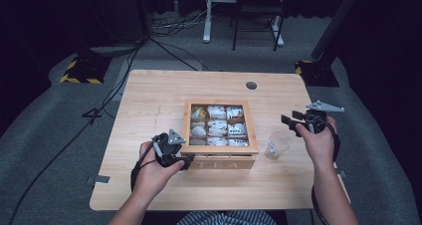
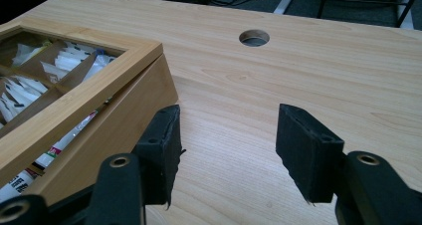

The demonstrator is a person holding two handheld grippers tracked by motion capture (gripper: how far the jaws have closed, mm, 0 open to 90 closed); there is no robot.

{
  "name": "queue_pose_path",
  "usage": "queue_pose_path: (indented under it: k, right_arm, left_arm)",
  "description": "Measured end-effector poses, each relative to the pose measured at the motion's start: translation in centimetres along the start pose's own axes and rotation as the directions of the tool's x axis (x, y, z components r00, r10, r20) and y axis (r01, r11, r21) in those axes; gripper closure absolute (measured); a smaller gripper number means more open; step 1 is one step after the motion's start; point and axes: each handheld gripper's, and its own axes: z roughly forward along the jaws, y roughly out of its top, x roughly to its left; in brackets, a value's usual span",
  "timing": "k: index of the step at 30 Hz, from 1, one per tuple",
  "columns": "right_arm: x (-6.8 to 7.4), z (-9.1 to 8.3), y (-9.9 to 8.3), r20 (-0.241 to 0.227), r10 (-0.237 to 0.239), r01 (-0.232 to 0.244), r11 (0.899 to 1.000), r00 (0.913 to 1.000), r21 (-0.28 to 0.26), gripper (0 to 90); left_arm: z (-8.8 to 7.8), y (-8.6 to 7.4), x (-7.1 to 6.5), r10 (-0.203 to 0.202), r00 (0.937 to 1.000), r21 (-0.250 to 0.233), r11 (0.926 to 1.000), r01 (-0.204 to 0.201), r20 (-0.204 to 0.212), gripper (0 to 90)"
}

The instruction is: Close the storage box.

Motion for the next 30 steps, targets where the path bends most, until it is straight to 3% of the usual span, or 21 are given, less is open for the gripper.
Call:
queue_pose_path:
  k: [13, 19, 26, 30]
  right_arm:
    - [-0.2, 0.2, -0.1, -0.005, 0.008, -0.008, 1.000, 1.0000, 0.007, 44.5]
    - [-0.3, 0.3, -0.2, -0.005, 0.015, -0.015, 1.000, 0.9999, 0.010, 44.5]
    - [-0.5, 0.3, -0.3, -0.001, 0.026, -0.026, 1.000, 0.9997, 0.011, 44.5]
    - [-0.7, 0.2, -0.4, 0.002, 0.031, -0.031, 0.999, 0.9995, 0.010, 44.4]
  left_arm:
    - [0.8, -0.3, -0.1, 0.006, 1.0000, 0.062, 0.9981, -0.006, 0.007, 39.8]
    - [1.1, -0.3, -0.1, 0.032, 0.9995, 0.097, 0.9947, -0.032, 0.007, 38.7]
    - [-0.7, -0.1, 1.2, 0.025, 0.9996, -0.017, 0.9996, -0.024, 0.017, 32.2]
    - [-1.8, 0.1, 2.3, 0.031, 0.9995, -0.100, 0.9945, -0.032, -0.012, 30.2]
